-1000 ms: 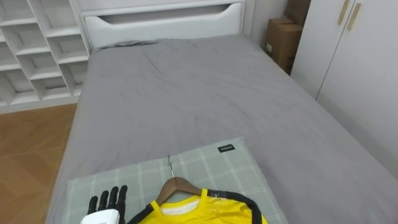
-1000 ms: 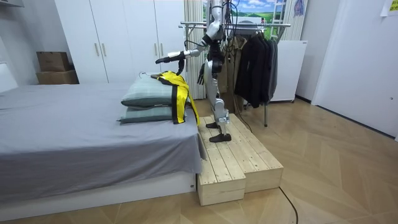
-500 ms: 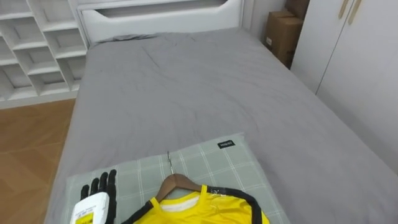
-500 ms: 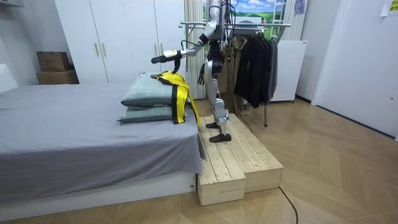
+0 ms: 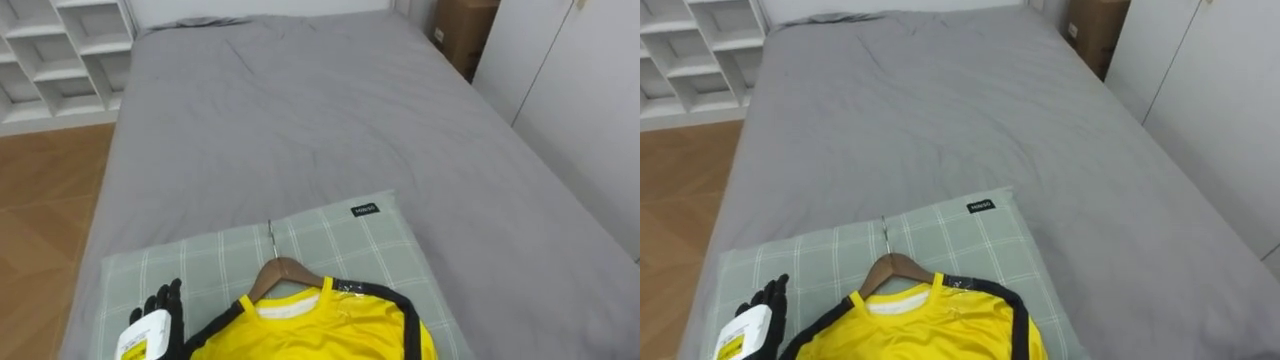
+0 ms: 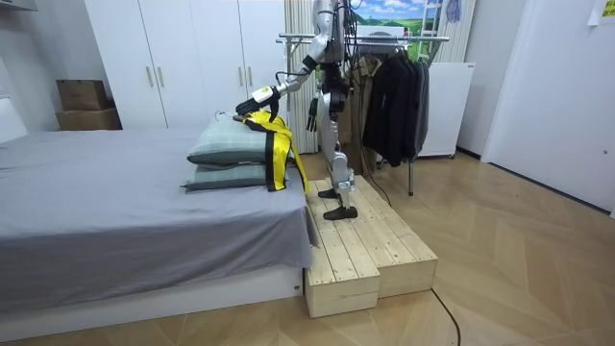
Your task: Hang clothes
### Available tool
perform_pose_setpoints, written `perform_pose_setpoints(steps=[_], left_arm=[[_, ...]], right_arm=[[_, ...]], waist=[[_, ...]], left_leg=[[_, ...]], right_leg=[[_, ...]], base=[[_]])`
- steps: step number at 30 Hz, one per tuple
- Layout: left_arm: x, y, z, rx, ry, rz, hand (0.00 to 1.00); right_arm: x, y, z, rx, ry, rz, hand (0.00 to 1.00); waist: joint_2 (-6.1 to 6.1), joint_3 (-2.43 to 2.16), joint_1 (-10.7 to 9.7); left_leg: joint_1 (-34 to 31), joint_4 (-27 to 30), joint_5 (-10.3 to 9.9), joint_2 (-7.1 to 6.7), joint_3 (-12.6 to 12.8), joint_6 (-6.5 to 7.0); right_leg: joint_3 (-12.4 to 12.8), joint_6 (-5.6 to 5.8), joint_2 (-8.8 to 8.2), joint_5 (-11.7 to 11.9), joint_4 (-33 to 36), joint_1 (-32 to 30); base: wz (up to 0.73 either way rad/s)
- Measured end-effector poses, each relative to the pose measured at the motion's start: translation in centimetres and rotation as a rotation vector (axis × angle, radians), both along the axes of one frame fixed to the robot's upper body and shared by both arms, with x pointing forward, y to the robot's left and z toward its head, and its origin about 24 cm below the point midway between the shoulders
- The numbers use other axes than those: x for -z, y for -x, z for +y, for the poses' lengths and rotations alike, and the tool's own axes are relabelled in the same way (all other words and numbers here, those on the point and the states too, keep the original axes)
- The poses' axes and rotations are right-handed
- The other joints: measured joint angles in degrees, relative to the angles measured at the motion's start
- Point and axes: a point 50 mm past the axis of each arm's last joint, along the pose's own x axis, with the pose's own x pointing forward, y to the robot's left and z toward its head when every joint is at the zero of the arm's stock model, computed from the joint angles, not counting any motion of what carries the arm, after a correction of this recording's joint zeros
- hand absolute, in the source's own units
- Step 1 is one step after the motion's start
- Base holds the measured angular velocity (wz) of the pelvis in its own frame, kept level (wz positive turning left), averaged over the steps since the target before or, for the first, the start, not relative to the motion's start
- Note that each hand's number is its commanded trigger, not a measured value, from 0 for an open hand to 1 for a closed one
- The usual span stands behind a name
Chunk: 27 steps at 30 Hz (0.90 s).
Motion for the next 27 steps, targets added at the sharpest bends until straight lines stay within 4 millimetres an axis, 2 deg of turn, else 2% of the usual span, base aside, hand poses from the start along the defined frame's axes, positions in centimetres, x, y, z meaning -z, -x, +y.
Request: perform_pose_setpoints(steps=[6,17,27], left_arm=[[0.6,0.1,-0.5,0.045,0.010,0.078,0.00],[0.5,-0.3,-0.7,0.067,0.013,0.092,0.00],[0.6,-0.6,-1.5,0.115,0.008,0.120,0.00]], right_arm=[[-0.1,-0.5,0.2,-0.037,0.006,-0.009,0.00],[-0.2,-0.9,0.3,-0.051,0.006,-0.019,0.00],[-0.2,-1.1,0.3,-0.059,0.010,-0.023,0.00]], waist=[[-0.50,0.06,-0.97],[-0.70,0.14,-0.98],[0.14,0.78,-1.10]], left_leg=[[-0.41,-0.09,0.03,0.00,0.12,-0.04],[-1.23,-0.05,0.04,0.00,0.04,-0.04],[-1.19,-0.07,0.05,0.00,0.17,-0.05]], right_leg=[[0.01,0.00,0.02,0.00,-0.06,-0.37],[0.04,0.00,0.01,0.00,-0.11,-1.12],[0.13,0.00,0.00,0.00,-0.11,-1.14]], base=[[0.00],[0.00],[0.00]])
